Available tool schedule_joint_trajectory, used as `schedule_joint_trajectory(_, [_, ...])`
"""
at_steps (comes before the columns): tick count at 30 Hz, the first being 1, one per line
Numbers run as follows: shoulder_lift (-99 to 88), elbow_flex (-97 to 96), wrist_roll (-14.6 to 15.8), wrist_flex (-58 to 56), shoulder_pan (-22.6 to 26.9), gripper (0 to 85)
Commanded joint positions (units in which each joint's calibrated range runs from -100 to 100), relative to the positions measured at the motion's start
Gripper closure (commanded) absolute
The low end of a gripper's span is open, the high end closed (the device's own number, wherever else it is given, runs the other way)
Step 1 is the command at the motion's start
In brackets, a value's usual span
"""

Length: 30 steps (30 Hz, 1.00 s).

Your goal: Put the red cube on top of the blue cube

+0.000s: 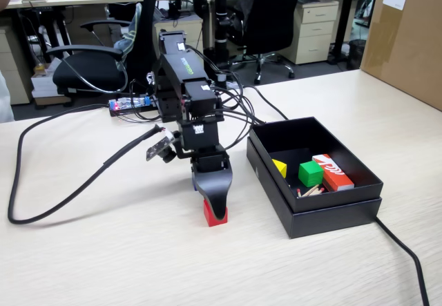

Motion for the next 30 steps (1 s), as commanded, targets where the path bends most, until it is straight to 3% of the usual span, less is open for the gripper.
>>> schedule_joint_trajectory(1, [-0.9, 4.9, 0.0, -0.2, 0.2, 38.3])
schedule_joint_trajectory(21, [2.5, 6.7, -0.3, -0.2, 0.0, 45.8])
schedule_joint_trajectory(25, [2.5, 6.8, -0.3, -0.2, -0.2, 56.0])
schedule_joint_trajectory(30, [3.2, 6.3, -0.3, -0.3, -0.4, 57.5])
